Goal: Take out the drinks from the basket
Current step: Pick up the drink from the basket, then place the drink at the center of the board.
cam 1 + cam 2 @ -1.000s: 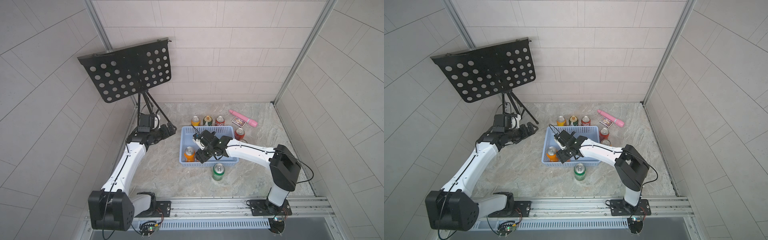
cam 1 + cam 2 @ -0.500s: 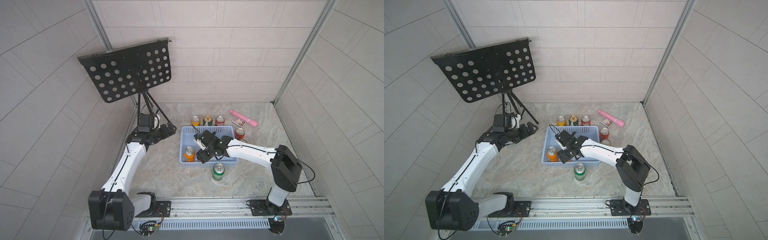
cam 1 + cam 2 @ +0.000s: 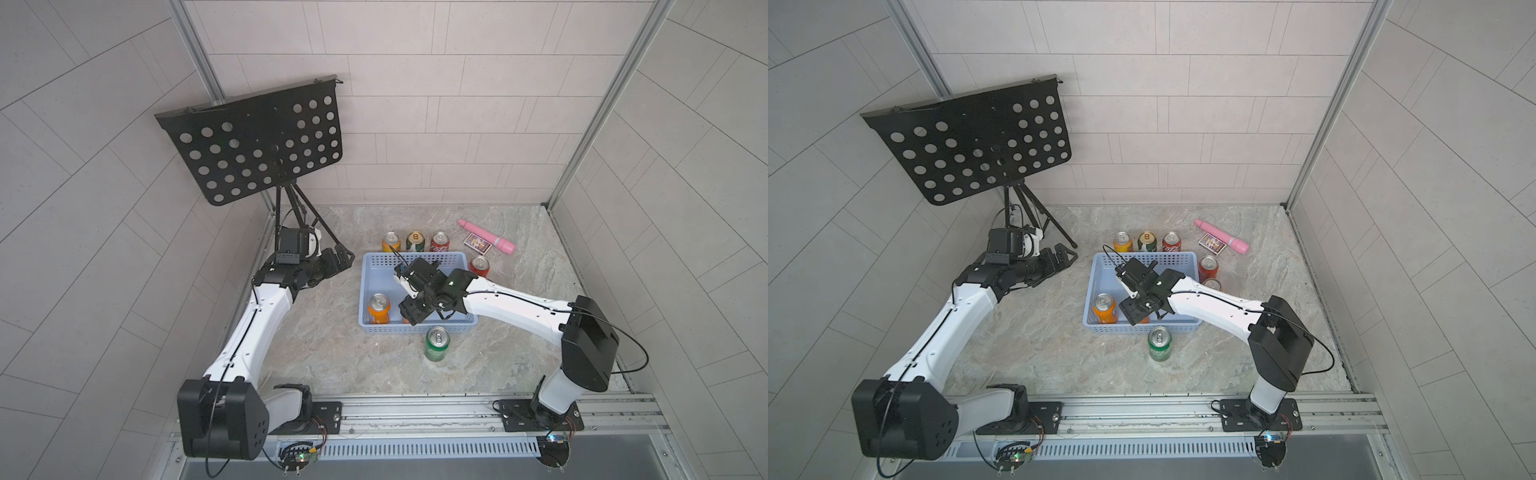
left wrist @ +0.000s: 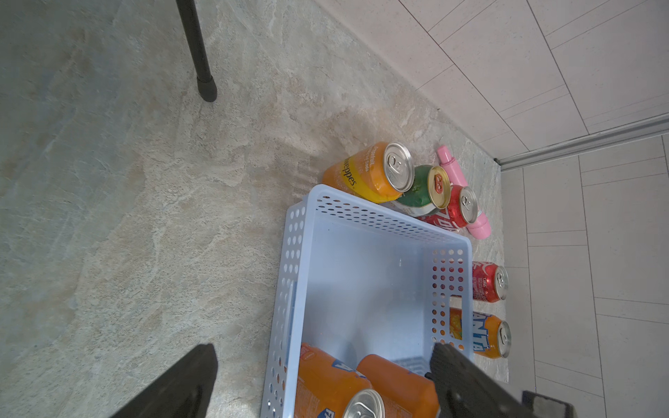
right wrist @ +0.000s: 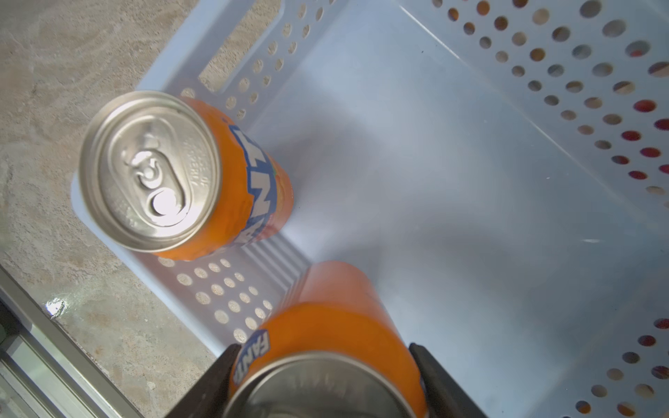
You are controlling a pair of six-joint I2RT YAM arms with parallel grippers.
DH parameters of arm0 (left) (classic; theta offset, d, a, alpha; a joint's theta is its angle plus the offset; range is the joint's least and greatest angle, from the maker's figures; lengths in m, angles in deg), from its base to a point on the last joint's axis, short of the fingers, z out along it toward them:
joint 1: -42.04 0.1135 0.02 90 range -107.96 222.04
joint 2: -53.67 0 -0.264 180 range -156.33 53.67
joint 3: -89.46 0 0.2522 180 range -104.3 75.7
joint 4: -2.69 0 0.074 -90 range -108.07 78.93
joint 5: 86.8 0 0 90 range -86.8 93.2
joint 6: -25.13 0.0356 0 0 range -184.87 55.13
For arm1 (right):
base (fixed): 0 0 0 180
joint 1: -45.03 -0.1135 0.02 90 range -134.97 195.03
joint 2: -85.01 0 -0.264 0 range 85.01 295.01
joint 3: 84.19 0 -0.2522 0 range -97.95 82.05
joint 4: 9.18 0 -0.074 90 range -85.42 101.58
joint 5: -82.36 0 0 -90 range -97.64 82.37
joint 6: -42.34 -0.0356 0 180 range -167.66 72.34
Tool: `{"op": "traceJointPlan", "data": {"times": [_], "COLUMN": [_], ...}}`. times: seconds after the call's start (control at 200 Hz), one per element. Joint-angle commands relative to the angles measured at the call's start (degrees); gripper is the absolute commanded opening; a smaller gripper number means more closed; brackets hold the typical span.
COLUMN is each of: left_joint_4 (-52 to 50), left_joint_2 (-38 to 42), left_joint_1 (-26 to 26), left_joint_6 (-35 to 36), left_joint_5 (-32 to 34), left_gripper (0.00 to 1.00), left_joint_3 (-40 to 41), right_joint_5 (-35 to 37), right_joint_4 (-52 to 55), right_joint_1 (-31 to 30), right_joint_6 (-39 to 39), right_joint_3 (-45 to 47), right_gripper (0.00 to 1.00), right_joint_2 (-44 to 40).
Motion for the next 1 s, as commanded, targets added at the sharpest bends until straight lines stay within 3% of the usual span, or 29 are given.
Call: {"op": "traceJointPlan", "data": {"times": [0.0, 0.705, 0.996], "left_joint_4": [1.22, 3.53, 3.24], "left_joint_2": [0.03, 1.08, 1.8], "left_joint_1": [0.24, 0.15, 0.17], "left_joint_6": [-0.28, -0.82, -0.72], "left_joint_5": [-0.78, -3.35, -3.07], "left_gripper": [1.0, 1.0, 1.0], "left_joint_3": [0.76, 1.83, 2.17], "right_joint_5": [1.7, 2.98, 3.21], "right_joint_4": [0.51, 3.31, 3.9], "right_joint_1": [0.05, -0.12, -2.94], "right_joint_6": [-0.21, 0.59, 0.54], "right_joint_3": [-2.79, -4.86, -4.86], "right_gripper": [0.31, 0.3, 0.3], "right_joint_2": [-3.61, -11.85, -15.27]}}
